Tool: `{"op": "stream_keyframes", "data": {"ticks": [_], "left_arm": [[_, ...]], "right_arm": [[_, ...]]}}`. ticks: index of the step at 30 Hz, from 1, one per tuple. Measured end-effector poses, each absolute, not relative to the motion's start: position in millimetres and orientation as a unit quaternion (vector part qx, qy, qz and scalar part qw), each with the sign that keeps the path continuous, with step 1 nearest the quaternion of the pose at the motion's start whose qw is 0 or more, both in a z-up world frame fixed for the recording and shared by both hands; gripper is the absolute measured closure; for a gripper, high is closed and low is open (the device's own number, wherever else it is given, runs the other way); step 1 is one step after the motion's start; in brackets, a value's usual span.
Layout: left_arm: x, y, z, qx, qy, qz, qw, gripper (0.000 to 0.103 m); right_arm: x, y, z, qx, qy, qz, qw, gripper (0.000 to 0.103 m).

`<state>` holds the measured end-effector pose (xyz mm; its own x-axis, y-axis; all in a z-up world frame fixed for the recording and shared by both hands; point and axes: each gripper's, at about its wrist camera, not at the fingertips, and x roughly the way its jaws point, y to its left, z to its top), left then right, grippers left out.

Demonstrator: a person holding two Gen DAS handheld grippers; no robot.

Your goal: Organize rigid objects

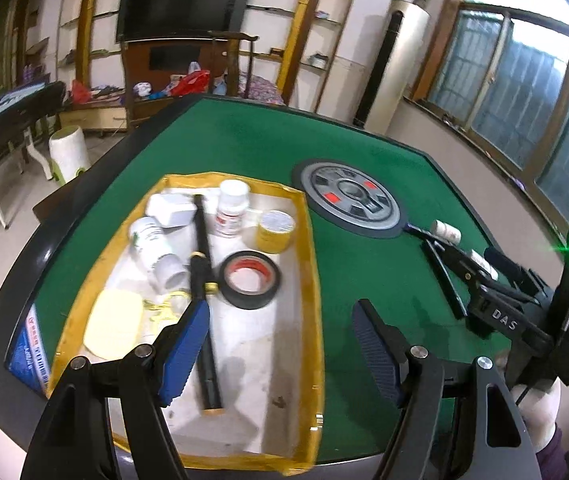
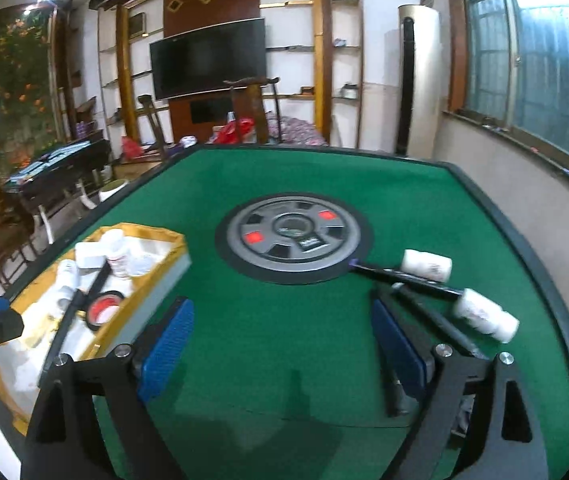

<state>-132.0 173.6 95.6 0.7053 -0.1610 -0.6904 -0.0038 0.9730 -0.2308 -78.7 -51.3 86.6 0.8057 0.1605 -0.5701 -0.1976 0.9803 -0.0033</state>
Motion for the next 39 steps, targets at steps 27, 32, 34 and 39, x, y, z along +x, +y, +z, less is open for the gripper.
{"op": "stream_keyframes", "data": {"ticks": [27,32,34,39], "left_arm": [[-78.3,32.1,42.3,-0.042,0.458,-0.156,0.874,0.025],[-66.9,20.5,22.3,-0.05,0.476,-0.171,0.861,0.025],[-67.6,20.7,22.4,-0.048,0.469,-0.169,0.866,0.02],[-66.3,23.2,20.8,-0.059,0.462,-0.183,0.866,0.012]], "right_arm": [[-63.5,-237.9,72.1,0.184,0.358,0.068,0.913,0.013],[-62.1,-279.6,59.5,0.248,0.376,0.087,0.889,0.012],[-58.3,-280.1,52.9,0.263,0.386,0.106,0.878,0.012],[-44.0,-261.9,47.4,0.3,0.389,0.162,0.856,0.013]]}}
